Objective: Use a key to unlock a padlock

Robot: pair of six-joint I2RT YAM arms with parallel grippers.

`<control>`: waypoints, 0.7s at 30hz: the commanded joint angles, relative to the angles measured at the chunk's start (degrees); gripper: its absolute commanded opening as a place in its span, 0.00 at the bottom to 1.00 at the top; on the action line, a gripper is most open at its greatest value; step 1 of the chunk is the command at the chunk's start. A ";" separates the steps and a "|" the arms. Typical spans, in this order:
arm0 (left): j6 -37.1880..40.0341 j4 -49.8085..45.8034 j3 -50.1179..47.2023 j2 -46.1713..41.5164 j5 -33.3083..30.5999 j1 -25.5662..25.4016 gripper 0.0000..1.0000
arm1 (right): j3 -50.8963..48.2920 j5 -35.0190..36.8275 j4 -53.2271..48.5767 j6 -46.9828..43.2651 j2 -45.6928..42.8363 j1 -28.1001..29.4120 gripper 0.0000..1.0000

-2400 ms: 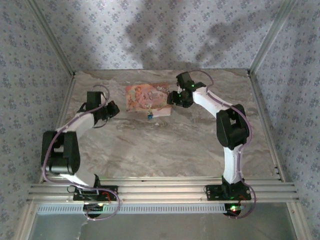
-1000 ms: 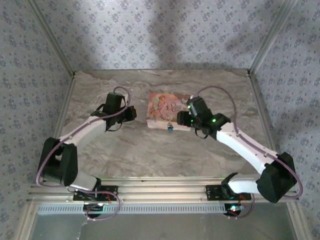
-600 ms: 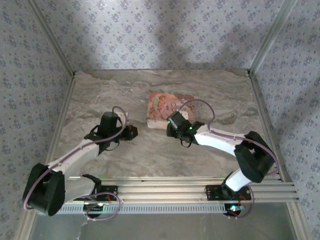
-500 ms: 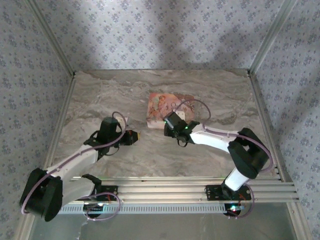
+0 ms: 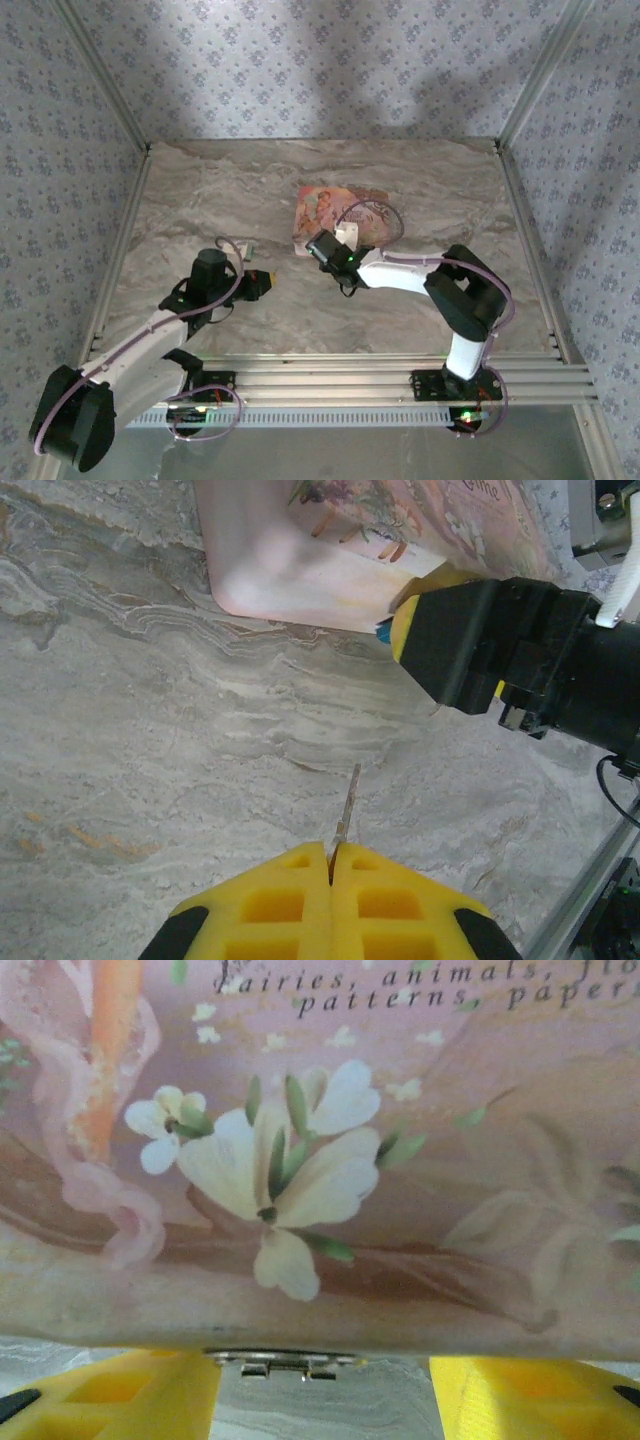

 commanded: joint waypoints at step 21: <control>3.50 -6.58 -1.33 -6.89 2.30 -0.32 0.00 | 2.63 -1.78 5.14 -5.54 2.64 -0.31 0.09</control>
